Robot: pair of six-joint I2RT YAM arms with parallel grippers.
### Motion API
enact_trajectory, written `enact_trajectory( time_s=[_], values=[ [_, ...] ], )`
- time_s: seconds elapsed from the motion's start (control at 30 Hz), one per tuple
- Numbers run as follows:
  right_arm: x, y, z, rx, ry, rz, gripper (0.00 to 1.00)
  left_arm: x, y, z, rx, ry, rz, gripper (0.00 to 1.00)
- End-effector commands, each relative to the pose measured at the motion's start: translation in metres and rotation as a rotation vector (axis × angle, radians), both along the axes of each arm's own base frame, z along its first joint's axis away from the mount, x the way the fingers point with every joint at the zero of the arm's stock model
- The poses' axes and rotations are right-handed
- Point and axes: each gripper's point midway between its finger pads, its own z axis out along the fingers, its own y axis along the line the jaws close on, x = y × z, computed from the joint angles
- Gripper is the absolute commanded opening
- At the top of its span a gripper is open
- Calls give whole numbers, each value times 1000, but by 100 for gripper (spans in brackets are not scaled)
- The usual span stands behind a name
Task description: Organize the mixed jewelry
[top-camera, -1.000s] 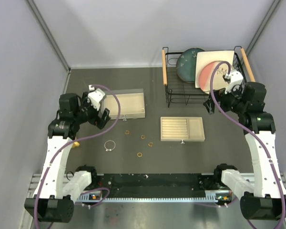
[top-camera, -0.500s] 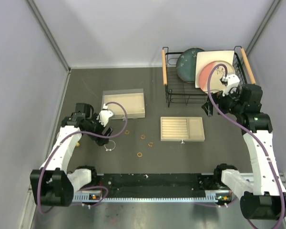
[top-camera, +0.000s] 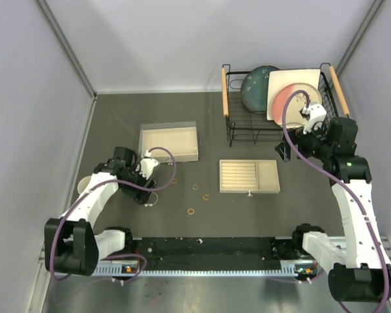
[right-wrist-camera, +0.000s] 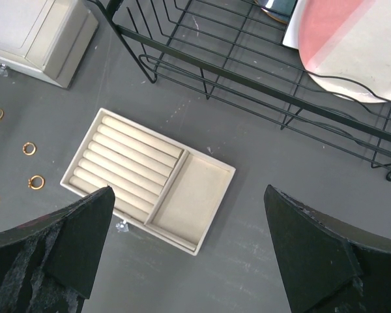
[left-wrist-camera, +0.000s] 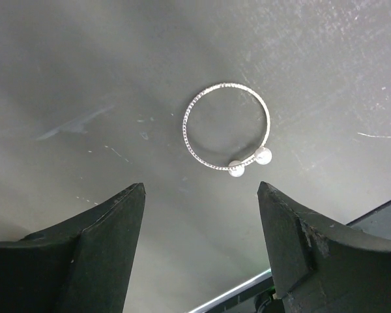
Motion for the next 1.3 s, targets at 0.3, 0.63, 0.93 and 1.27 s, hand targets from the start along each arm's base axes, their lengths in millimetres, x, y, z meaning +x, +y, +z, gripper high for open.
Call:
enact_trajectory(
  time_s=[0.3,0.63,0.93,1.27],
  values=[
    [1,-1,9,-13,-57,7,99,21,-8,-12,105,-29,-7,73],
    [0,-2,2,-23,-45,7,99,15,-4,-30,170,45,-39,66],
    [3,-2,4,-20,-47,6,99,13,-9,-35,161,52,-82,49],
    [4,-4,9,-28,-57,-4,99,12,-14,-39,172,49,-116,19]
  ],
)
